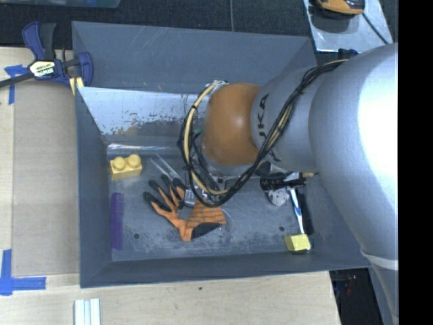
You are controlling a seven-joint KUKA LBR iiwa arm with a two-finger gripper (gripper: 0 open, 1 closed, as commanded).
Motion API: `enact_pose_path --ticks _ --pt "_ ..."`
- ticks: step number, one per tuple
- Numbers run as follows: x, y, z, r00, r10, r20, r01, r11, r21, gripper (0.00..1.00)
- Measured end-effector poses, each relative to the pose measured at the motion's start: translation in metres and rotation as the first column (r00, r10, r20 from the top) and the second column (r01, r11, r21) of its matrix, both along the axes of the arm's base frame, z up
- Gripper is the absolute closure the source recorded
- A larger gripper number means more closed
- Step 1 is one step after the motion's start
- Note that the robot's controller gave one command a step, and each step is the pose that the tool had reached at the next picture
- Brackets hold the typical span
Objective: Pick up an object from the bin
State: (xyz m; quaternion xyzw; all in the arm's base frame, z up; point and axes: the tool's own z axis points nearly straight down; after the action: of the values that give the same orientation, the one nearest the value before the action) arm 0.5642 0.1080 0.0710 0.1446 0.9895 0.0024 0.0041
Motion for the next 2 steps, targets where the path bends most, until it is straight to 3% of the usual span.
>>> enact_pose_path --ticks 1,2 --pt "0.021 0.020 -0.002 0.999 0.039 0.015 -0.039 0.999 0.004 0.00" --pt "0.009 0.005 0.001 1.000 0.009 0.011 -0.009 1.000 0.002 1.00"
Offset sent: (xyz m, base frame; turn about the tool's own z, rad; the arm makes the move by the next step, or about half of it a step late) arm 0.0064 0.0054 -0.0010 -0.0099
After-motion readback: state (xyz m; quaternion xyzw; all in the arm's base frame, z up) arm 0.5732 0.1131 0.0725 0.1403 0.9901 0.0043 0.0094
